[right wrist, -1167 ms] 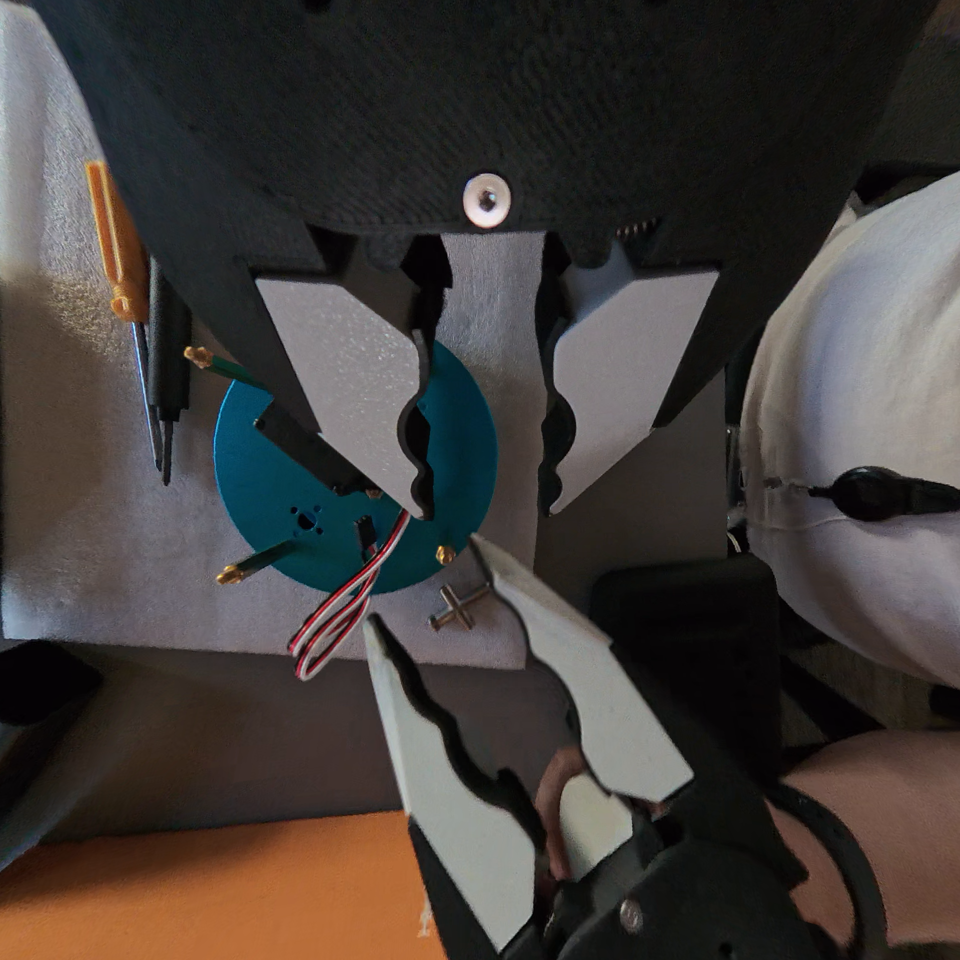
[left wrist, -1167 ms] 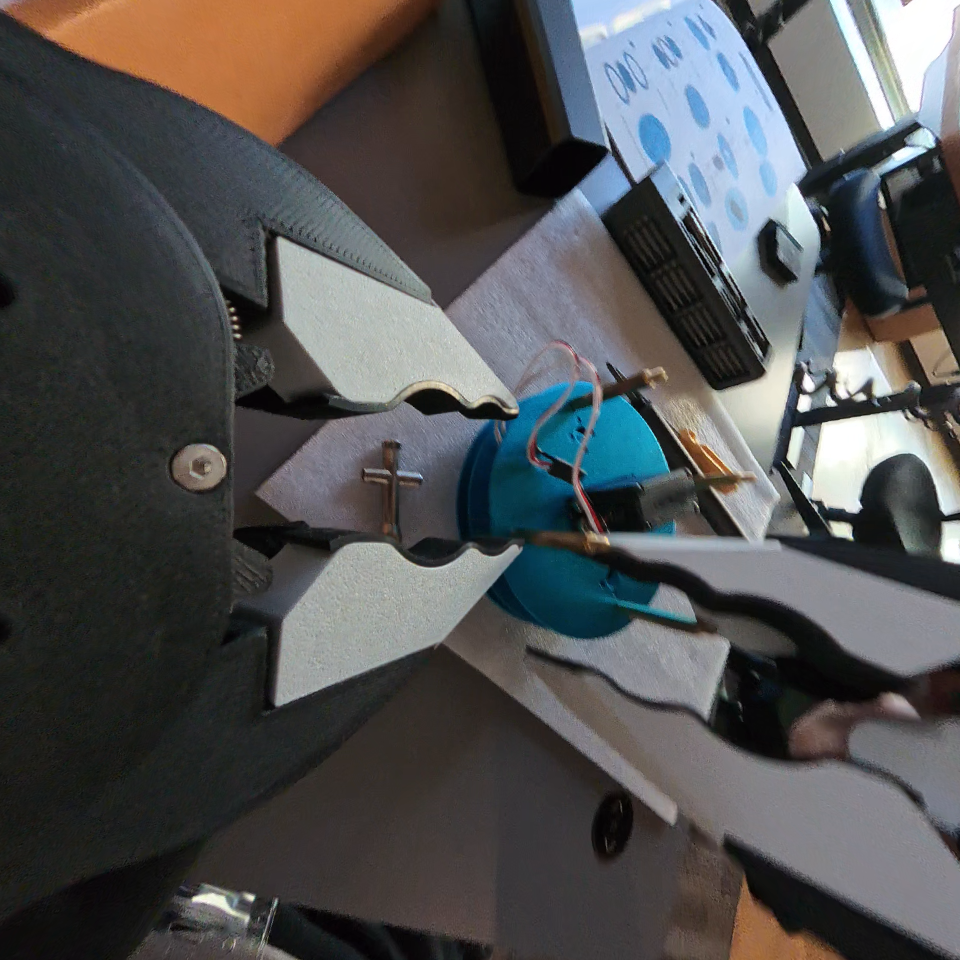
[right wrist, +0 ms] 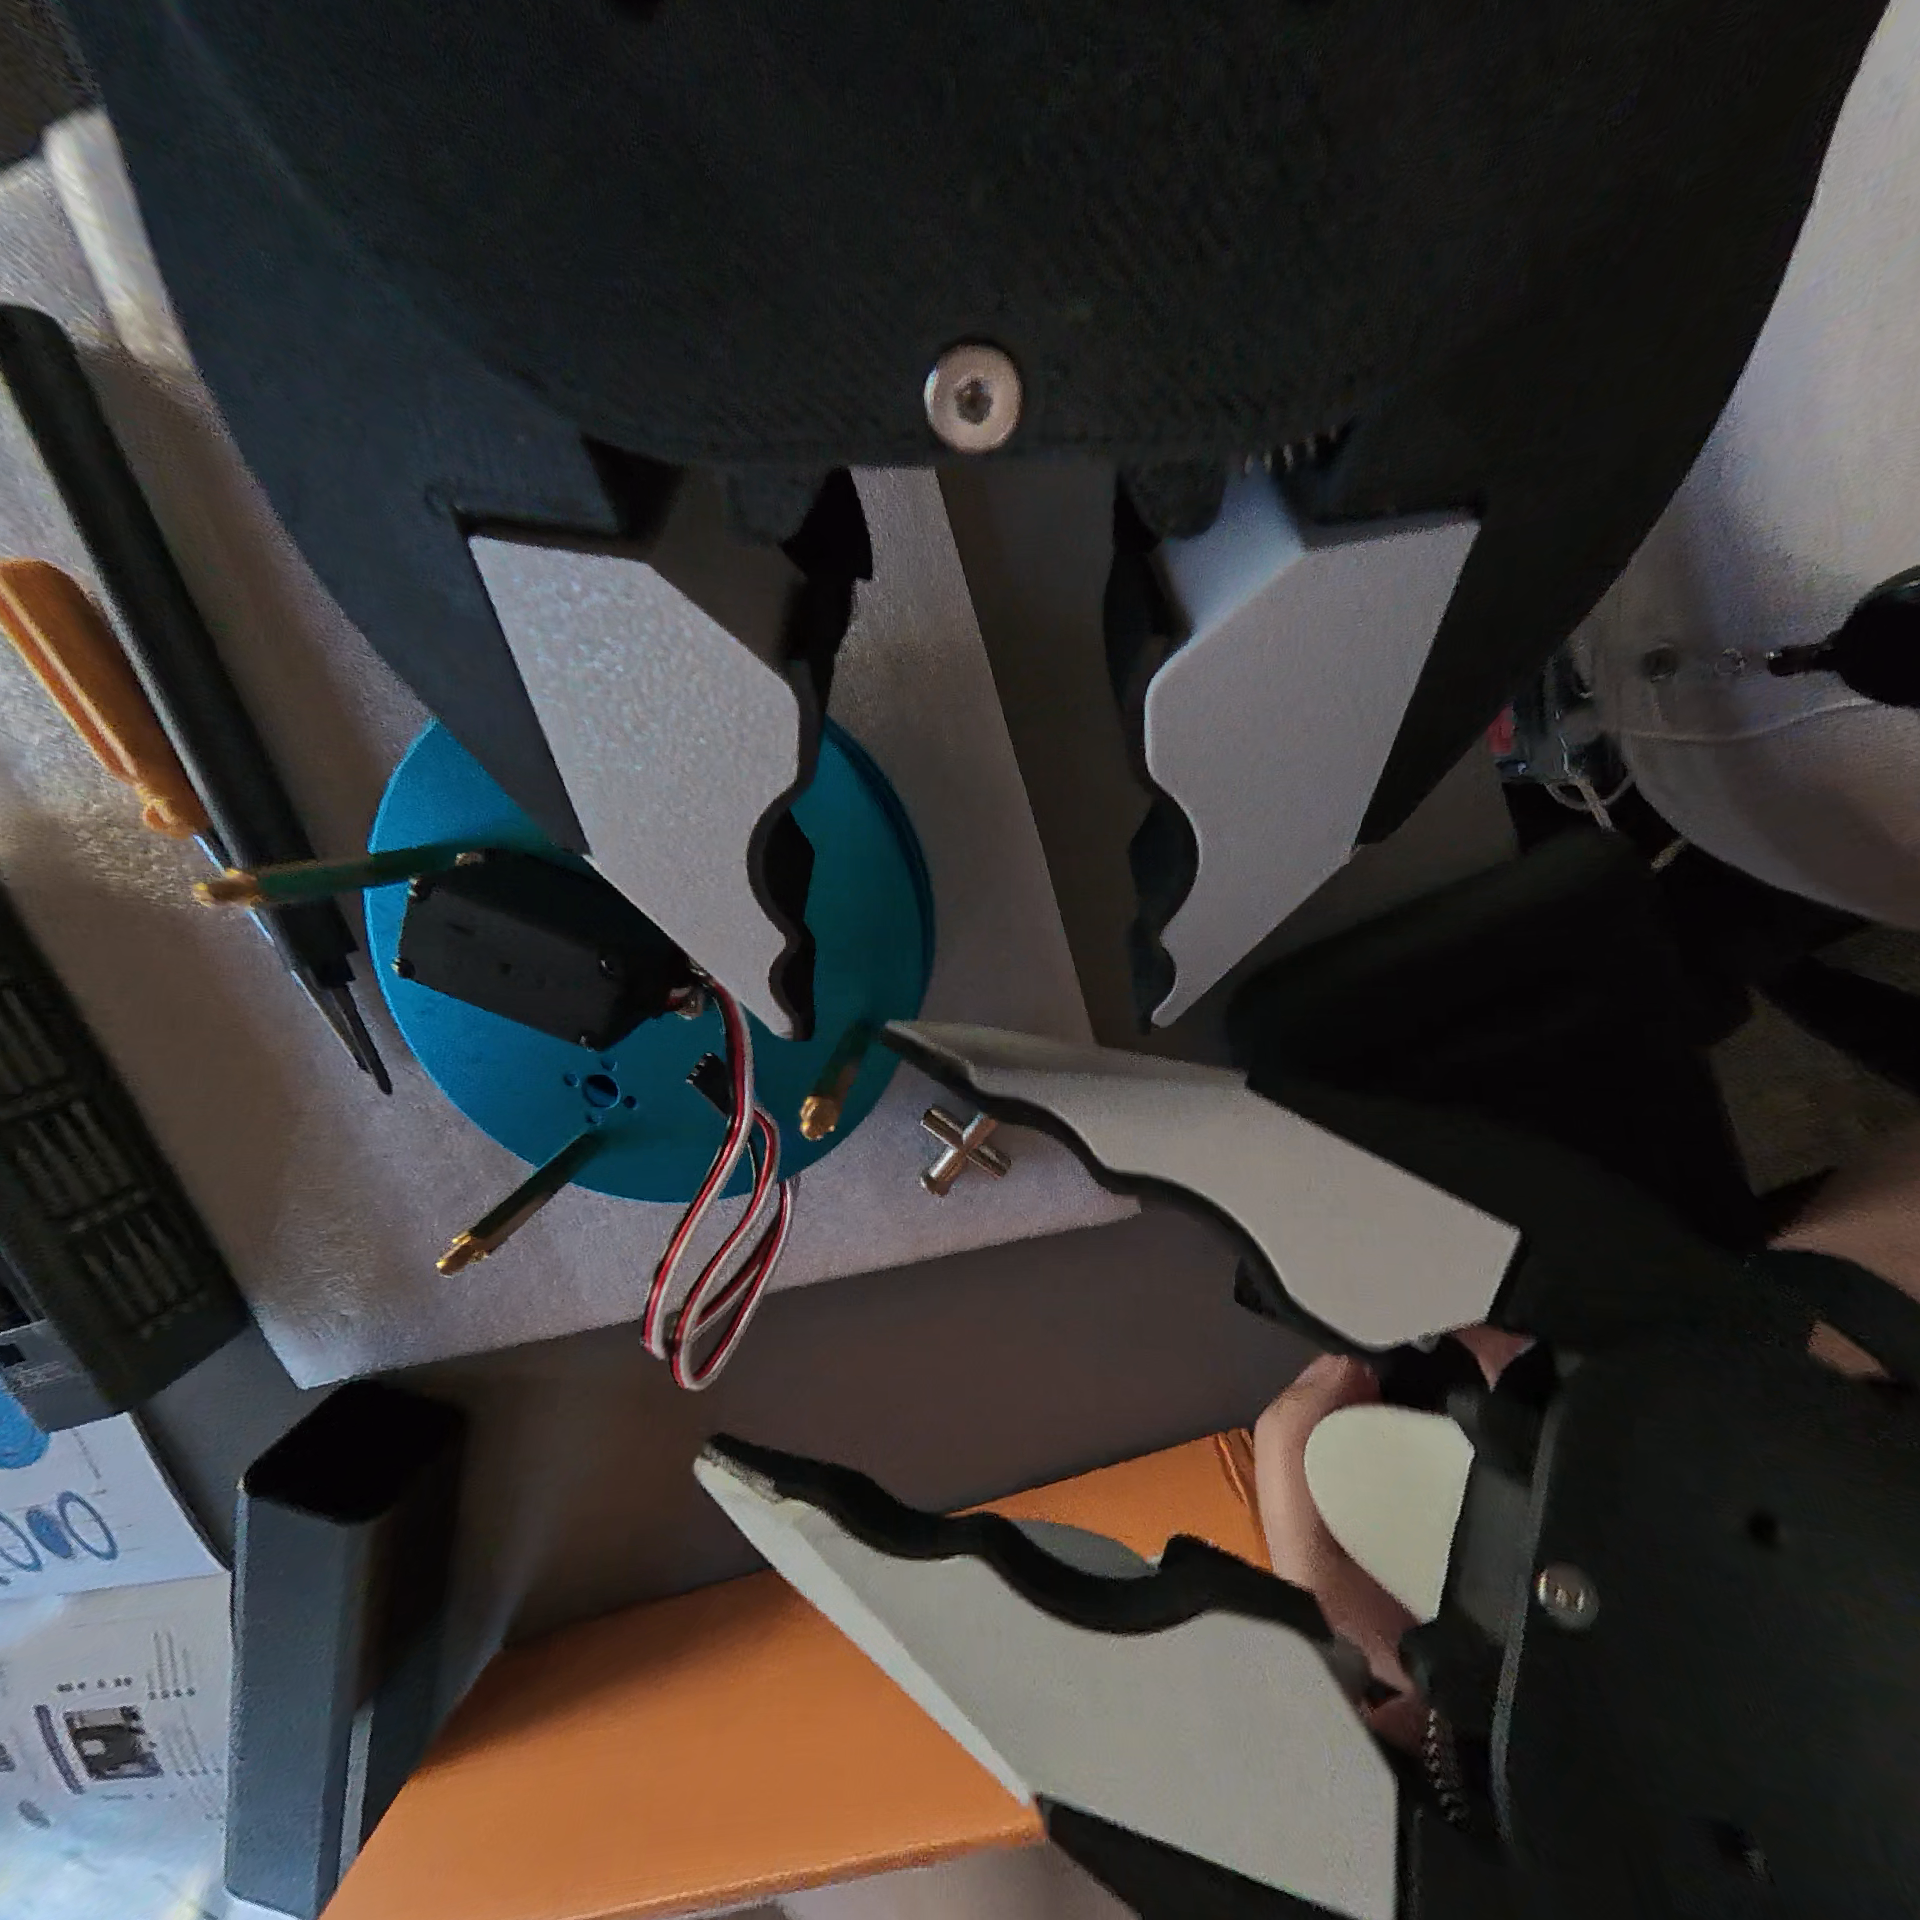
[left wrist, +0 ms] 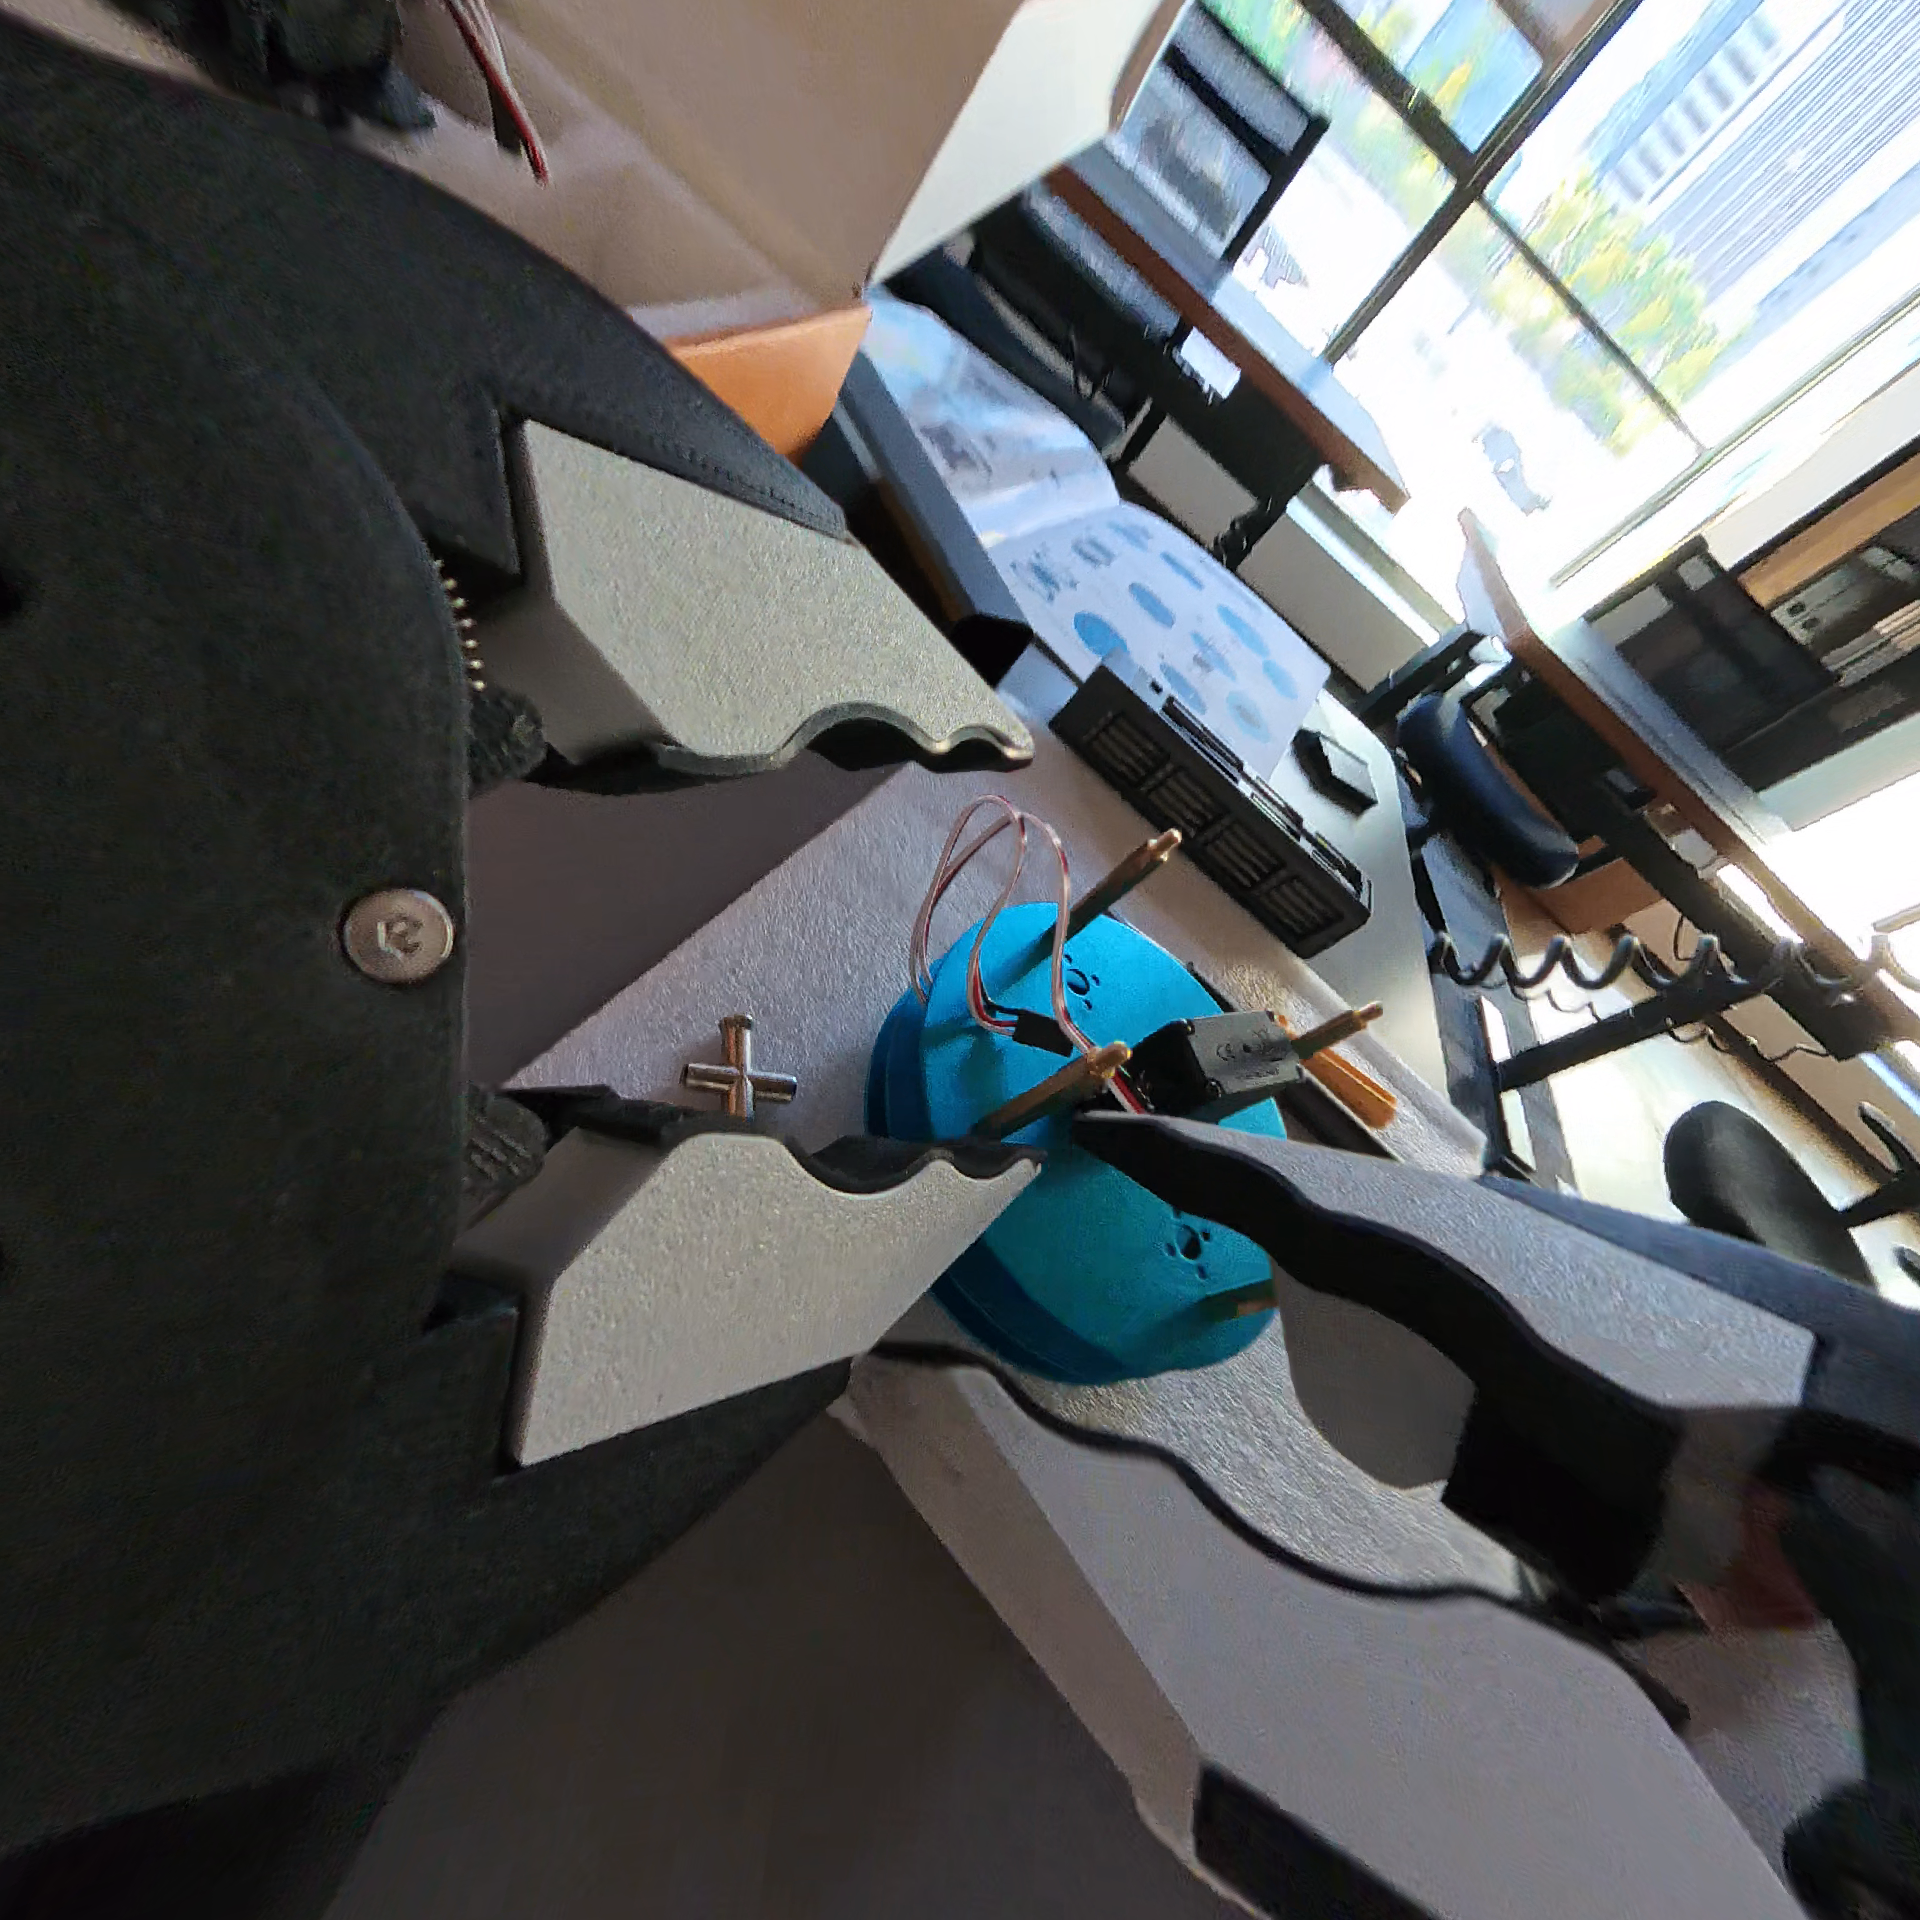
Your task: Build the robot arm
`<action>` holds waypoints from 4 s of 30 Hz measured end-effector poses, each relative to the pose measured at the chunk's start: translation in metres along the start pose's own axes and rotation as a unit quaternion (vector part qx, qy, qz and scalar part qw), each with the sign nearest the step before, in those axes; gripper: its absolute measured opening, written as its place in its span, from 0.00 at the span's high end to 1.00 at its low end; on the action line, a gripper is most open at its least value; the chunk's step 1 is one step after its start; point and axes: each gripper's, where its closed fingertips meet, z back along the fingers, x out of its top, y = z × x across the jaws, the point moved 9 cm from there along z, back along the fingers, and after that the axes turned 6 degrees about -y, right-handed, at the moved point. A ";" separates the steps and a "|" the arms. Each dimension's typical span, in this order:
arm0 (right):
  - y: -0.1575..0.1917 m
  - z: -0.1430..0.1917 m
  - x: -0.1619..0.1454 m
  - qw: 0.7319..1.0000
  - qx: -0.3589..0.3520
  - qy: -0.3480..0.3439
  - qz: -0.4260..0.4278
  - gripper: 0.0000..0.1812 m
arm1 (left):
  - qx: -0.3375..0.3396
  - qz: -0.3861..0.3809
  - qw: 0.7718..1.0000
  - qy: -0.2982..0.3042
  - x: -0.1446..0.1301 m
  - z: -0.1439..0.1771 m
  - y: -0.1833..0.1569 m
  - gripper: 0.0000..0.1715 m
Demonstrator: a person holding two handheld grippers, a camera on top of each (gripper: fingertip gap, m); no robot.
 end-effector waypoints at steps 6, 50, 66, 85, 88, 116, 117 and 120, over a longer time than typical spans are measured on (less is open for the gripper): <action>-0.004 -0.012 -0.001 1.000 0.030 0.005 0.008 0.65 | 0.018 -0.041 0.998 0.033 -0.004 -0.003 -0.003 0.60; 0.013 -0.003 -0.020 0.983 0.008 -0.170 -0.067 0.56 | -0.024 0.168 0.985 0.027 -0.020 -0.004 0.023 0.64; 0.014 -0.006 -0.022 0.981 0.001 -0.174 -0.085 0.54 | -0.040 0.176 0.983 0.025 -0.020 -0.004 0.019 0.59; 0.019 -0.011 -0.018 0.983 0.001 -0.166 -0.079 0.49 | -0.066 0.167 0.984 0.007 -0.014 -0.004 0.013 0.57; 0.024 -0.006 -0.022 0.987 0.011 -0.144 -0.074 0.54 | -0.037 0.150 0.987 0.032 -0.018 -0.006 0.016 0.55; -0.009 -0.002 0.013 0.996 0.077 0.020 0.038 0.62 | -0.052 0.179 0.982 0.004 -0.015 -0.003 0.015 0.57; -0.008 -0.004 0.012 0.996 0.080 0.029 0.041 0.62 | -0.049 0.169 0.984 0.010 -0.016 -0.004 0.014 0.57; -0.004 -0.006 0.008 0.994 0.086 0.047 0.046 0.61 | -0.046 0.164 0.985 0.035 -0.019 -0.009 0.013 0.54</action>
